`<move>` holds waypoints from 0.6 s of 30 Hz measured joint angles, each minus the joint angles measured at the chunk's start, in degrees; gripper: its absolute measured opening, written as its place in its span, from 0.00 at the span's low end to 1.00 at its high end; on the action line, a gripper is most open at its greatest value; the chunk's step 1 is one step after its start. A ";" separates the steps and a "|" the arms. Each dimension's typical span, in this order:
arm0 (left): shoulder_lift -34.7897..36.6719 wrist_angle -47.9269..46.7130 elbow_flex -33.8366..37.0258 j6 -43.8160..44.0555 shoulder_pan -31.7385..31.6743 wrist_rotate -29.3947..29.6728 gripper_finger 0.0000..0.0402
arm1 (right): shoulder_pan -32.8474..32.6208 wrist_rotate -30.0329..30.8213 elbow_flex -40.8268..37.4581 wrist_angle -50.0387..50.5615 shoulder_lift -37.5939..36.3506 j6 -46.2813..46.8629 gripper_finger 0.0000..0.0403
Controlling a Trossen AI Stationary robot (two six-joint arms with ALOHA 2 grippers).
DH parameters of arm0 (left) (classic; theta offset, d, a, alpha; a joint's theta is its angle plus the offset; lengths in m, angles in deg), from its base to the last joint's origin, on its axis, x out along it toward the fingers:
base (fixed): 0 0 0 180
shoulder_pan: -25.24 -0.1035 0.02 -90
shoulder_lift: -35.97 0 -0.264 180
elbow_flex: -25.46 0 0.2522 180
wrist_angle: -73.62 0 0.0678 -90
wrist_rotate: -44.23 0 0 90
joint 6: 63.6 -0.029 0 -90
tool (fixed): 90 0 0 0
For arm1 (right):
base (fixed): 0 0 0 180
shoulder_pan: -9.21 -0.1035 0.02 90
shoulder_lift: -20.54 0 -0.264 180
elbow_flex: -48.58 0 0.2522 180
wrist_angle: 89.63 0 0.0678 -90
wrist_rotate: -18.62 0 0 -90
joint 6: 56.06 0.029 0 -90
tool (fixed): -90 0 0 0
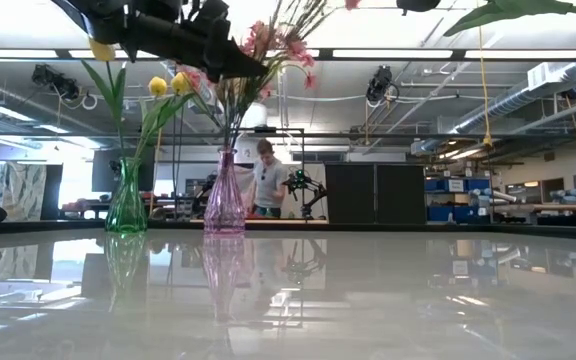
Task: Sort flowers into vase by color
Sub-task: Put the pink flowers into the purple vase
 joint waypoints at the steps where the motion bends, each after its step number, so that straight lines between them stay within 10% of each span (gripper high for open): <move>1: 0.34 -0.52 0.04 -0.45 -0.02 0.00 0.02 | 0.01 0.00 -0.02 0.00 0.00 0.01 0.28; 18: 2.75 2.15 0.04 4.96 0.63 -3.23 0.02 | 0.00 0.00 0.00 0.00 0.00 0.02 0.28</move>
